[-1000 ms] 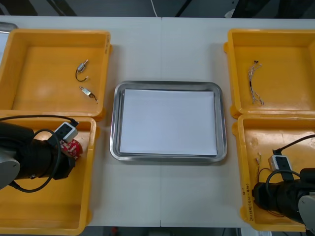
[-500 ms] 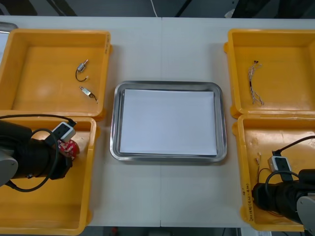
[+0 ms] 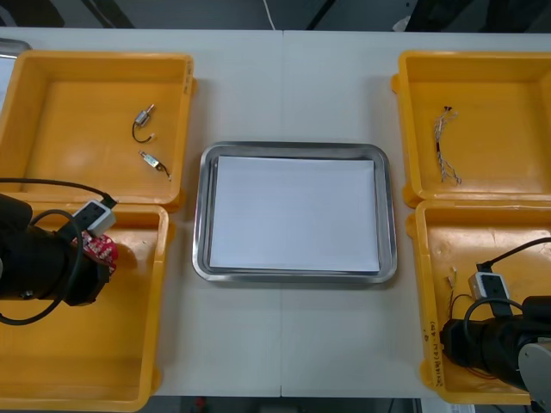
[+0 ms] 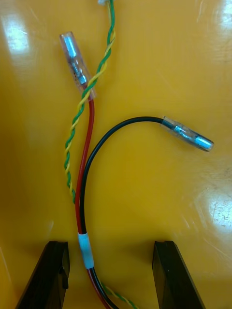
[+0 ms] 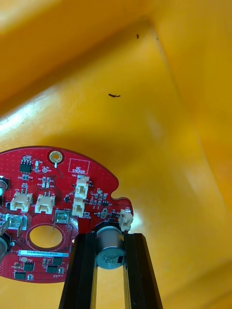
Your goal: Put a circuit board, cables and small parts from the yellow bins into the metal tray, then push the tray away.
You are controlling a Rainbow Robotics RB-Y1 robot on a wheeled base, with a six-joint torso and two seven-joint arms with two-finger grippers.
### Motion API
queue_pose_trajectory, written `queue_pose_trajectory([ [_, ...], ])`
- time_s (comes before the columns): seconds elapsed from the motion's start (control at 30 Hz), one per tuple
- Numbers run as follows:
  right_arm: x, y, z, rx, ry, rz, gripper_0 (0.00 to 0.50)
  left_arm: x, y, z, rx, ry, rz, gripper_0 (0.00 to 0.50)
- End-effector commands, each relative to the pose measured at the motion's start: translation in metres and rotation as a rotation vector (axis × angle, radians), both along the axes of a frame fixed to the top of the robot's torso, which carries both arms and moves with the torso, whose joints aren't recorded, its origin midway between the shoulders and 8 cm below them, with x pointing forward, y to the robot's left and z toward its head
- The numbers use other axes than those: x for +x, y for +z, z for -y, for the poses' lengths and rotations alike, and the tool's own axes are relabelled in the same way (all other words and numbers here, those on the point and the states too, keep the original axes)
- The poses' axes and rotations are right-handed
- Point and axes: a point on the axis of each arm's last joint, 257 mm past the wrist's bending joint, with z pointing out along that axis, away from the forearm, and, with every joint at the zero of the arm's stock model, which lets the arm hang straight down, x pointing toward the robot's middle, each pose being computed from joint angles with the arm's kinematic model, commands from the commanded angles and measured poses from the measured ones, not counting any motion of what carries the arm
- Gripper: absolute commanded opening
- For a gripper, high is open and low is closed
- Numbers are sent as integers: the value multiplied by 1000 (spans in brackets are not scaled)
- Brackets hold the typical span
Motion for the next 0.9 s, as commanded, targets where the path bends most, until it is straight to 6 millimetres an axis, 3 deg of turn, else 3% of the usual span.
queue_pose_trajectory([
  [0.03, -16, -14, -4, 21, -17, -54, 239, 3, 41, 1, 66, -65, 61, 0],
  [0.07, -15, -14, -4, 24, -19, -51, 74, 0, 45, 2, 66, -54, 57, 0],
  [0.1, -15, -14, -4, 23, -19, -53, 15, -2, 47, 5, 66, -56, 56, 0],
  [0.13, -15, -13, -5, 25, -18, -52, 0, -4, 51, 6, 72, -51, 53, 0],
  [0.47, 0, 8, 5, 6, -22, -16, 0, -19, 83, 30, 64, -27, 20, 0],
  [0.9, 10, 90, 35, -72, -46, -5, 0, -13, 119, 89, 11, 19, -5, 0],
])
